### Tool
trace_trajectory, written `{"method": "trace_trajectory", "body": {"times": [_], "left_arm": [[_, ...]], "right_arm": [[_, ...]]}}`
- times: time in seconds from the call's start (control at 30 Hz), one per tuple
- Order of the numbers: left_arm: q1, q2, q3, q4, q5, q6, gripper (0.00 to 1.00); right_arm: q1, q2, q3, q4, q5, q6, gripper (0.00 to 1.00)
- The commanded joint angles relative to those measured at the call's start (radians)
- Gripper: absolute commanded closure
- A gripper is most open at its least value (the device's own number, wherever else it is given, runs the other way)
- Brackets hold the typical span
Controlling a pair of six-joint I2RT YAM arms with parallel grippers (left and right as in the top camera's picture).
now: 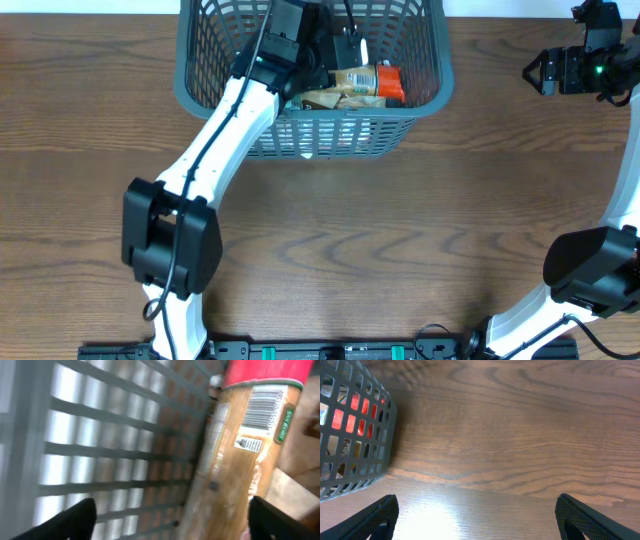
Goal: Pack container
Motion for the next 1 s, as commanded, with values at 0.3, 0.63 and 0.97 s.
{"method": "trace_trajectory", "body": {"times": [0.3,0.63,0.97], "left_arm": [[0.113,-0.344,0.030,0.076,-0.197,-0.408,0.02],[0.400,-0.568,0.030,-0.533,-0.211,-0.980,0.02],[0.436,-0.710,0.010,-0.797,-0.211,-1.036,0.01]], "right_arm": [[0.003,0.013,-0.003,0.078,-0.021,-0.006,0.01],[0.003,0.000,-0.003,0.234,-0.056,0.021,0.01],[0.003,-0.162,-0.003,0.239,0.084,0.174,0.01]]}}
